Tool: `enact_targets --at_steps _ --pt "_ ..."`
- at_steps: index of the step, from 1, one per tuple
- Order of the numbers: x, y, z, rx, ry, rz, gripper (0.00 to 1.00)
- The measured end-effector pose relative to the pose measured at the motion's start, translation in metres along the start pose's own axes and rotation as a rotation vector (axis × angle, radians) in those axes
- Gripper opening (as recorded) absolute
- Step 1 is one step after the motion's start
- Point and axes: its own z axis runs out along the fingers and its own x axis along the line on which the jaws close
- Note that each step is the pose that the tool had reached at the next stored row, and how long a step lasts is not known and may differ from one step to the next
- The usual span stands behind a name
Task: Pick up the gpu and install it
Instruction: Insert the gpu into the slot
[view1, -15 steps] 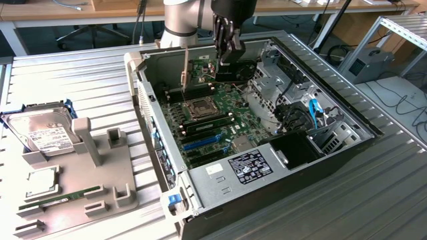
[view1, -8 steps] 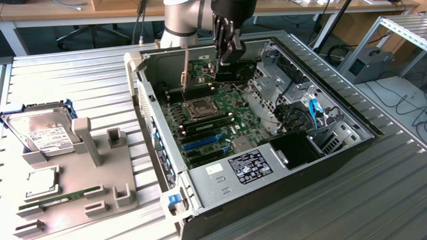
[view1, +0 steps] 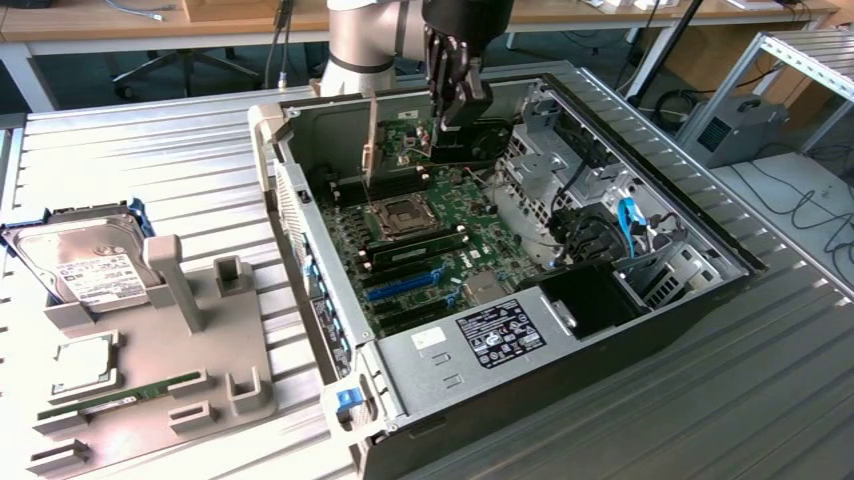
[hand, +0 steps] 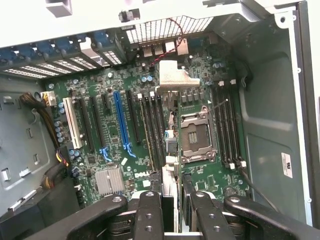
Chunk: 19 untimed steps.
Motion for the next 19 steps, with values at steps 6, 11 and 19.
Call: enact_targets --at_steps 6,11,19 --pt "0.0 0.0 0.0 -0.0003 -0.0004 -0.012 0.27" --pt "0.0 0.0 0.0 -0.0008 -0.0009 -0.027 0.27" --pt "0.0 0.0 0.0 -0.0012 -0.0012 -0.04 0.27"
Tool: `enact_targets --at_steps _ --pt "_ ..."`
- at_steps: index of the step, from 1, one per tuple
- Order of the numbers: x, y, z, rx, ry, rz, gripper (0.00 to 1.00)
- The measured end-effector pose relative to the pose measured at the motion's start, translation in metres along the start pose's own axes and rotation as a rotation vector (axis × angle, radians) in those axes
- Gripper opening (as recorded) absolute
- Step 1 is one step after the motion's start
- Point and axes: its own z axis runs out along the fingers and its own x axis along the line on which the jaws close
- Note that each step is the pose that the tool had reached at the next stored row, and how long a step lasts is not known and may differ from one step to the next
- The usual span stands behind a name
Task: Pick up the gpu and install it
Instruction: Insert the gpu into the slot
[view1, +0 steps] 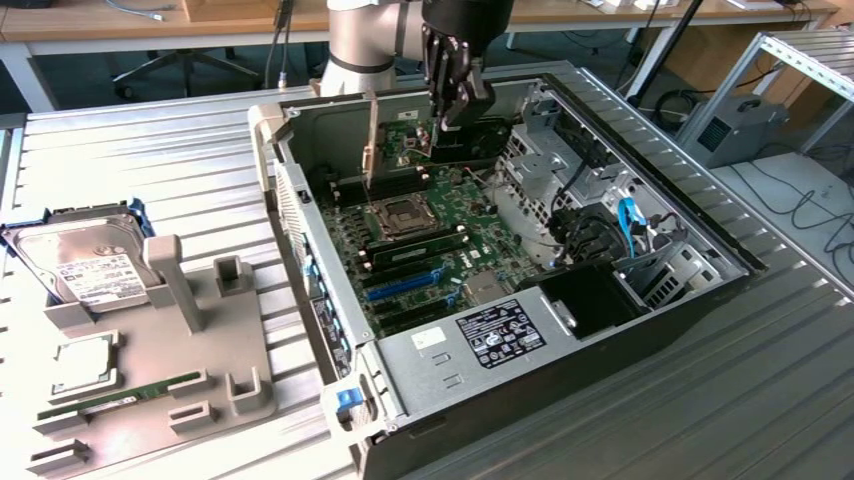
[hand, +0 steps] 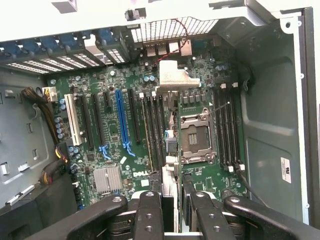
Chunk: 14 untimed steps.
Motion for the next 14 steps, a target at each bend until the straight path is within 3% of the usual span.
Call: enact_targets --at_steps 14 --pt "0.0 0.0 0.0 -0.0008 -0.0007 -0.024 0.27"
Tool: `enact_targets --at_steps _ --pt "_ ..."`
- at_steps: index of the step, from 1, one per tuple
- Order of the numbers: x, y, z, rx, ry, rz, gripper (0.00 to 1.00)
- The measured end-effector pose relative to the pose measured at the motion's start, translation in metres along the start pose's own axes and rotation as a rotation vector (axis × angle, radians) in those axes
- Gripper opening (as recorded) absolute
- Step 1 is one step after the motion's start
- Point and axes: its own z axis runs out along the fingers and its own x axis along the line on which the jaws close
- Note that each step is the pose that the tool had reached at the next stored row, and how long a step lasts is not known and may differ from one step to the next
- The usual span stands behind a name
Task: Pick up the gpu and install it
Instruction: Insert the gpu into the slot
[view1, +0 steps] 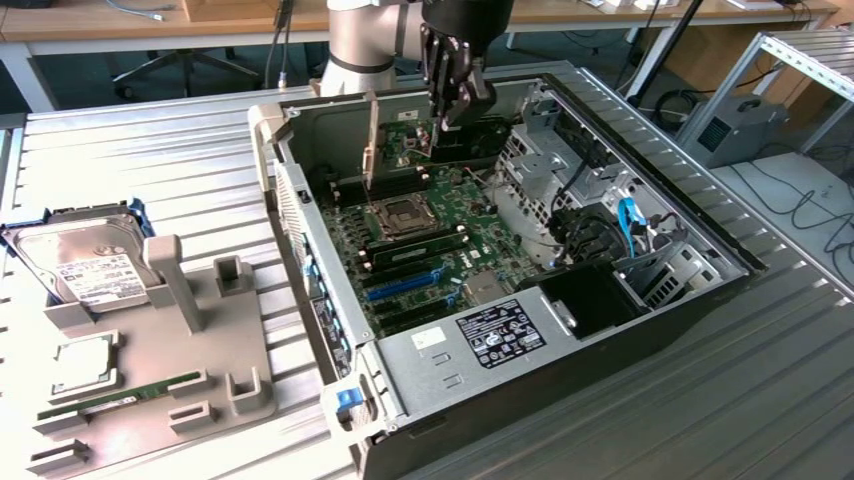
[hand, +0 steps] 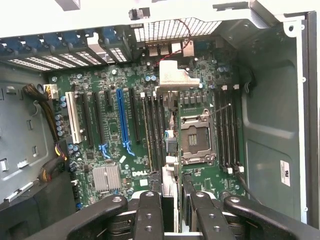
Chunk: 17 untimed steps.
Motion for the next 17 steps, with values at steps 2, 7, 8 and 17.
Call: enact_targets --at_steps 2,7,8,17 --pt "0.0 0.0 0.0 -0.0001 -0.0001 -0.003 0.27" --pt "0.0 0.0 0.0 -0.0003 -0.0004 -0.012 0.27" --pt "0.0 0.0 0.0 -0.0004 -0.0004 -0.013 0.27" --pt "0.0 0.0 0.0 -0.0008 -0.0009 -0.027 0.27"
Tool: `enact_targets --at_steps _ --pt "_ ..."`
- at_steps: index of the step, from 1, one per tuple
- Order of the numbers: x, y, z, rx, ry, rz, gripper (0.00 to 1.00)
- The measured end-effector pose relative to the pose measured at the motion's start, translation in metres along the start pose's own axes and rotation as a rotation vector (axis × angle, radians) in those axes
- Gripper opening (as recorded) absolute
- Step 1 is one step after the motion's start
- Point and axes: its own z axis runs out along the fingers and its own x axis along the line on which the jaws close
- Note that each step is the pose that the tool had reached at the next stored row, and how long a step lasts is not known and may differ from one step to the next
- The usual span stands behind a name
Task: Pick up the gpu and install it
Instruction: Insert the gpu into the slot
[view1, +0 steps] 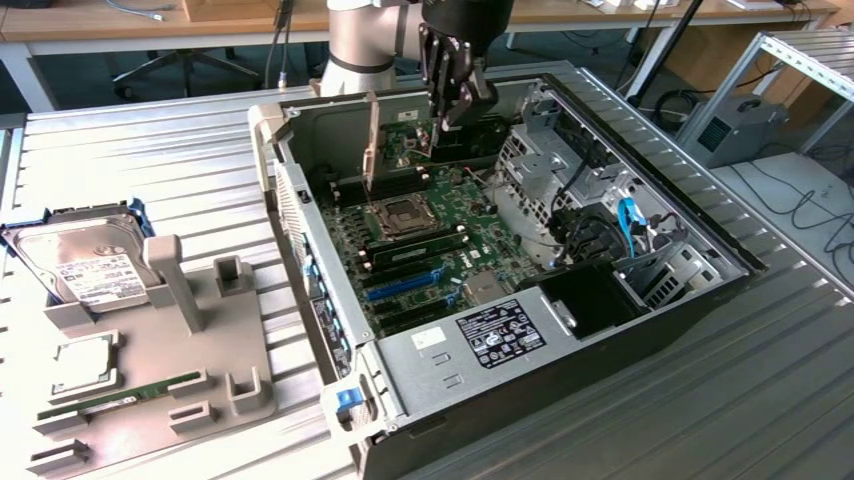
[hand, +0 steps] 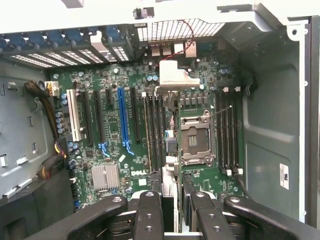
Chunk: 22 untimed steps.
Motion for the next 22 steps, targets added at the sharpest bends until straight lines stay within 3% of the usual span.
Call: enact_targets --at_steps 22 --pt "0.0 0.0 0.0 -0.0011 -0.0011 -0.038 0.27"
